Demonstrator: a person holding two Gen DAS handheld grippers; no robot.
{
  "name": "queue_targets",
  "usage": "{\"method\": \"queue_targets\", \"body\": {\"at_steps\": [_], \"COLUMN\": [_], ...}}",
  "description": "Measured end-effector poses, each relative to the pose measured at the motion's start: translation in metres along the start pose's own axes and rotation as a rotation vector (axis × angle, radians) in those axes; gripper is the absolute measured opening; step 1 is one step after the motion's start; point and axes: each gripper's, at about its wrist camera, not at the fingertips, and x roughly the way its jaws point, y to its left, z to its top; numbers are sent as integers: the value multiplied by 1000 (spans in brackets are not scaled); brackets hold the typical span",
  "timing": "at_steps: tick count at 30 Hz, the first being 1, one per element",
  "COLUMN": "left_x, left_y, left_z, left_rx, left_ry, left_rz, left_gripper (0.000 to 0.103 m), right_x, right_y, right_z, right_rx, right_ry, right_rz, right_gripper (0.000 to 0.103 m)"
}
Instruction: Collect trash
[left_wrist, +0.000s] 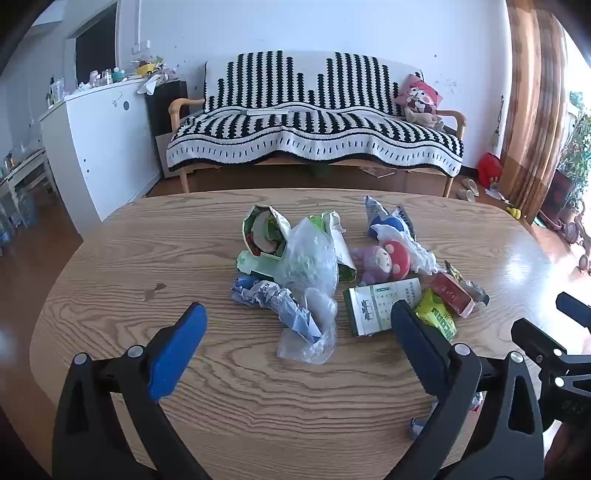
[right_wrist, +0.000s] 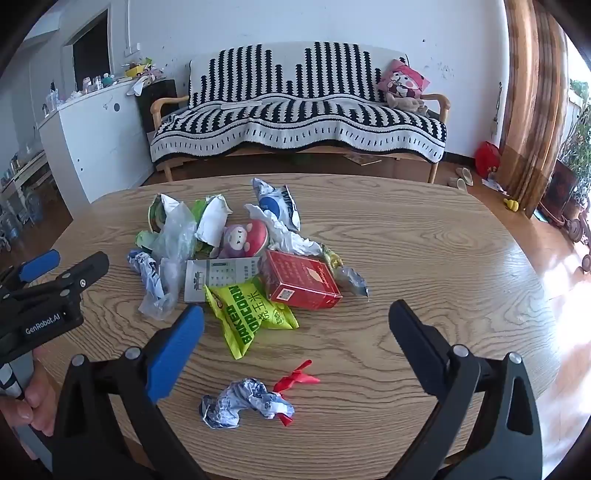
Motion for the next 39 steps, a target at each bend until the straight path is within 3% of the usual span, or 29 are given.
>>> {"method": "queue_targets", "body": {"at_steps": [39], "left_x": [0], "left_y": [-1], "left_z": [0], "left_rx": [4], "left_ry": [5], "left_rz": [1], "left_gripper": [97], "right_x": [-4], "right_y": [5], "right_z": [0], "right_rx": [-11], "right_ry": [-9], "right_rz": [1], "right_gripper": [97]}}
